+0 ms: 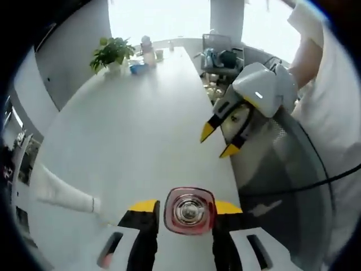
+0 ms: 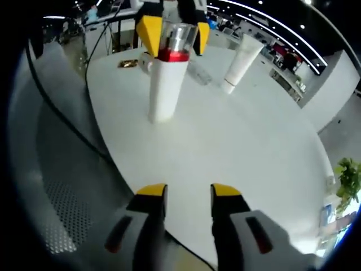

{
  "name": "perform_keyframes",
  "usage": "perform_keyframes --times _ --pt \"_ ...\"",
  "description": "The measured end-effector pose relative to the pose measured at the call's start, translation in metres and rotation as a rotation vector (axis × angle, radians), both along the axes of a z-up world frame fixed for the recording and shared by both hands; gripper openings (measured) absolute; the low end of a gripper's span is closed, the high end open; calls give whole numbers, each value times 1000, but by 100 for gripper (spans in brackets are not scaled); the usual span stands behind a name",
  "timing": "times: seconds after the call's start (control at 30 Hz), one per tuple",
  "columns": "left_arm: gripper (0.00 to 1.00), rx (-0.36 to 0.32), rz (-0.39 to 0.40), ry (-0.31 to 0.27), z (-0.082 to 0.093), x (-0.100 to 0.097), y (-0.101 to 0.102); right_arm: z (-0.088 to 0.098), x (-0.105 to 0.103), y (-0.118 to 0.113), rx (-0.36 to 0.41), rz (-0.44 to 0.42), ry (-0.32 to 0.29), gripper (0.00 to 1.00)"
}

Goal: Arrange the skincare products in the storage area until every visible bottle or jar stands upright without overlapping.

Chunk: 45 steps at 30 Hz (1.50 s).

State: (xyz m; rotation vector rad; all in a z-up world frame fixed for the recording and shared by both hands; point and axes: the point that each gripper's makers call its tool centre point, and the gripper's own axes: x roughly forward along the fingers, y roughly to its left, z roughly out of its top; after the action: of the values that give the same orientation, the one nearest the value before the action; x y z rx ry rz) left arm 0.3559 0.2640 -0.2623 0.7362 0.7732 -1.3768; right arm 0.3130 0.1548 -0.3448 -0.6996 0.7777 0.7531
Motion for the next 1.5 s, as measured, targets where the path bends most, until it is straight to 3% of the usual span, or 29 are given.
perform_keyframes --times 0.5,0.53,0.67,0.93,1.5 --pt "32 78 -89 -44 -4 -4 -4 -3 -2 -2 -54 25 -6 32" --pt "32 106 -117 -55 -6 -2 -3 -4 -2 -2 -87 51 -22 32" --pt "32 119 -155 -32 -7 -2 -5 -4 -2 -3 -80 41 -16 33" --pt "31 156 -84 5 -6 5 -6 -3 -1 -3 -97 47 -31 33" --pt "30 210 -74 -9 -6 16 -9 -3 1 -5 -97 43 -44 33"
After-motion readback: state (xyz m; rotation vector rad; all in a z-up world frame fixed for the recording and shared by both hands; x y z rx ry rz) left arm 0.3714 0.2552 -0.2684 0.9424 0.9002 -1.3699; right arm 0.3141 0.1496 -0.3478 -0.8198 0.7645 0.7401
